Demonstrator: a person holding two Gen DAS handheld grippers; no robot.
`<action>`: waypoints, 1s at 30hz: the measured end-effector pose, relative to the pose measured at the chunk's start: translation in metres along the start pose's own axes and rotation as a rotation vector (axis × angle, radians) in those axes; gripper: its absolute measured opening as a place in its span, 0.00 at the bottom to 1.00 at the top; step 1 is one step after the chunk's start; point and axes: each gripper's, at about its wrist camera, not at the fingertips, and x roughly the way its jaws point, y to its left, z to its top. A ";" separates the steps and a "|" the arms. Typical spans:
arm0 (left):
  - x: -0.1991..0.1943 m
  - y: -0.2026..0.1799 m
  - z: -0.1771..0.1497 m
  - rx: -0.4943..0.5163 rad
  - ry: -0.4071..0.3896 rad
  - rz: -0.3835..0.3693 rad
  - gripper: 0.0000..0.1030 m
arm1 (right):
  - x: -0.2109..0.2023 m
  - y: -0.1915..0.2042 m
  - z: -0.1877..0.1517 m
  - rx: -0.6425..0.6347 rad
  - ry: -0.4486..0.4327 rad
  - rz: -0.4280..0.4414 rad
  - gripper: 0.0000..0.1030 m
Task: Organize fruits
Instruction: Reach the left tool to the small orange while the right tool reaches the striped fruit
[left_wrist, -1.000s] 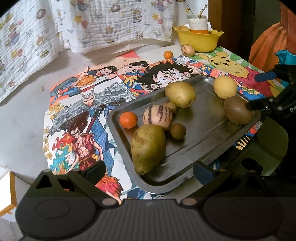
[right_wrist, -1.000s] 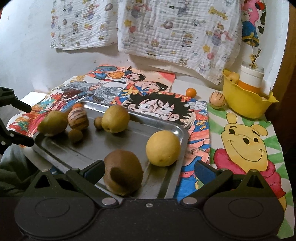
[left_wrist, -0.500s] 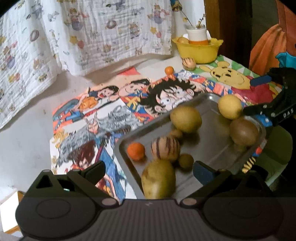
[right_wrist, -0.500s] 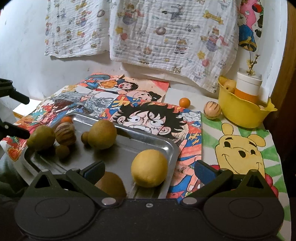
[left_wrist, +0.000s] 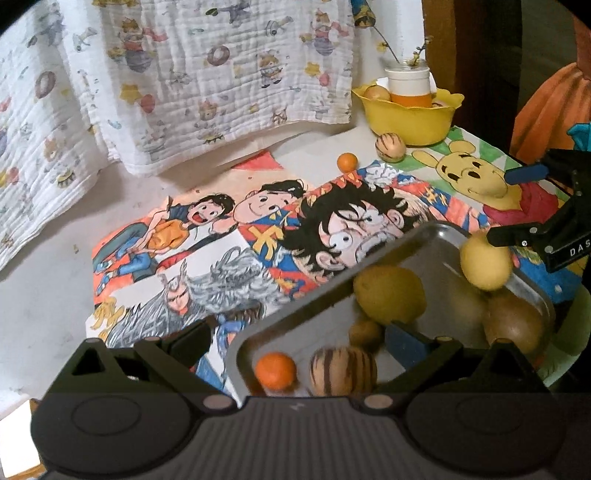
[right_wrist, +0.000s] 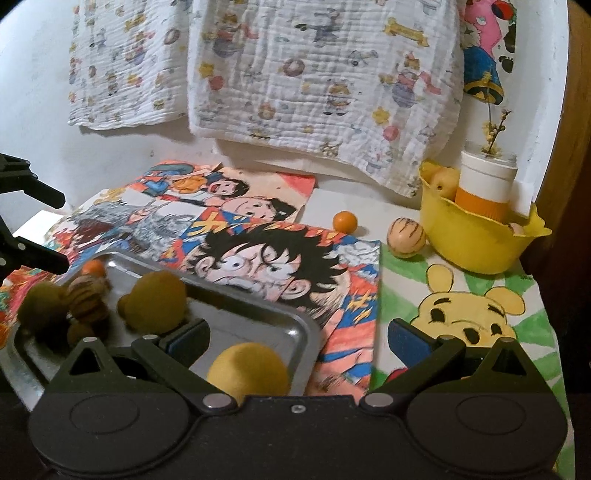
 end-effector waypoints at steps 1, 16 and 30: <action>0.004 0.000 0.004 0.000 -0.003 -0.001 1.00 | 0.003 -0.004 0.002 0.002 -0.006 -0.005 0.99; 0.080 -0.009 0.079 0.049 -0.062 -0.011 1.00 | 0.039 -0.072 0.045 0.246 -0.087 -0.108 0.99; 0.178 -0.027 0.136 0.162 -0.189 -0.102 0.99 | 0.111 -0.109 0.061 0.497 -0.042 -0.146 0.93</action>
